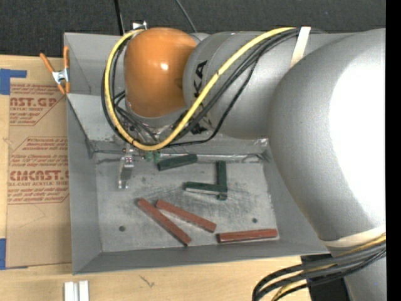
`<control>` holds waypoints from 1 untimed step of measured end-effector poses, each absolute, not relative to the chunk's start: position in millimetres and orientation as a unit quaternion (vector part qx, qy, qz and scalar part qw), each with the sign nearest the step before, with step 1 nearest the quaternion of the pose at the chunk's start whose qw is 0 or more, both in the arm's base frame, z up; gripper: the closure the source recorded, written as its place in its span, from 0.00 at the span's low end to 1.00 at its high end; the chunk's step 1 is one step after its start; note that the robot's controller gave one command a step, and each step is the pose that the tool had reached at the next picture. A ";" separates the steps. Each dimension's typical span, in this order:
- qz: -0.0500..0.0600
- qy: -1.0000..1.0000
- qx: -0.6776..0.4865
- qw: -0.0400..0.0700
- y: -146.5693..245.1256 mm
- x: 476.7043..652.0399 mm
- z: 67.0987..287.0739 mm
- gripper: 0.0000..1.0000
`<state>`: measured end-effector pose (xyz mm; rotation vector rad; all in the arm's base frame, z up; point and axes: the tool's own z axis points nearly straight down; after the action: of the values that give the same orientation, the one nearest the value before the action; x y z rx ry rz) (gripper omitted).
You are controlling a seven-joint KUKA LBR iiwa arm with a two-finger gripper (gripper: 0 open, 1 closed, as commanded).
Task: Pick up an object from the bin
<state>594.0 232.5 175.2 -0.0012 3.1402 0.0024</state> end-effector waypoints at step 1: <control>0.000 0.998 -0.057 0.002 186.4 551.7 102.0 0.00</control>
Offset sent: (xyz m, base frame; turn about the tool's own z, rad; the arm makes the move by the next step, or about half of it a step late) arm -0.0507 -0.0769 -0.0167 0.2230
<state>551.7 186.4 102.0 -0.1780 3.1335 0.0014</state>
